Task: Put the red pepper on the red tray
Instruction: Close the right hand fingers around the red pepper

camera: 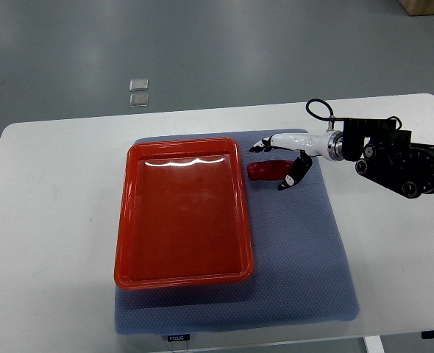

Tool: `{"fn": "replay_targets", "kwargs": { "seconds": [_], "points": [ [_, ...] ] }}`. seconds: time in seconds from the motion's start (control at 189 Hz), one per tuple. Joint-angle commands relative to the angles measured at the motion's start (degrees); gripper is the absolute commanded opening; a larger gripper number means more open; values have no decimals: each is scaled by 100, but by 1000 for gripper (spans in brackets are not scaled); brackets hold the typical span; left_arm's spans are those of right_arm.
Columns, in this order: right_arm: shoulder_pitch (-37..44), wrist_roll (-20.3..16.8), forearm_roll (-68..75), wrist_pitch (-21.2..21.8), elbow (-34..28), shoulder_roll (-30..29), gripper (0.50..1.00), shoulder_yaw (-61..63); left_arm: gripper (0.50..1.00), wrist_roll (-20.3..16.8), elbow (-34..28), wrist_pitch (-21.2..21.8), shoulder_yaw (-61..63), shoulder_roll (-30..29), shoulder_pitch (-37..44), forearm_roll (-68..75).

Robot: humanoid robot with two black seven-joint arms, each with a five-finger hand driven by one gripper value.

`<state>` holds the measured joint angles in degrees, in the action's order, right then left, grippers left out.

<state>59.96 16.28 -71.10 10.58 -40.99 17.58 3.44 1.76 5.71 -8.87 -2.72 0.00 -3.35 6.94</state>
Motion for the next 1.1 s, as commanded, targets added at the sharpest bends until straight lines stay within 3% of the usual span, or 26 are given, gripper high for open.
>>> {"fn": "replay_targets", "kwargs": {
  "seconds": [0.0, 0.18, 0.644, 0.834, 1.093],
  "points": [
    [-11, -11, -1, -91, 21, 0, 838, -37, 1000, 0, 0, -1, 0, 0, 1, 0],
    [7, -37, -1, -135, 21, 0, 727, -45, 1000, 0, 0, -1, 0, 0, 1, 0],
    [-37, -29, -1, -390, 30, -35, 641, -283, 1000, 0, 0, -1, 0, 0, 1, 9],
    [-46, -29, -1, -513, 47, -35, 500, -291, 1000, 0, 0, 8, 0, 0, 1, 0],
    [200, 15, 113, -557, 3, 88, 500, -98, 1000, 0, 0, -1, 0, 0, 1, 0]
  ]
}}
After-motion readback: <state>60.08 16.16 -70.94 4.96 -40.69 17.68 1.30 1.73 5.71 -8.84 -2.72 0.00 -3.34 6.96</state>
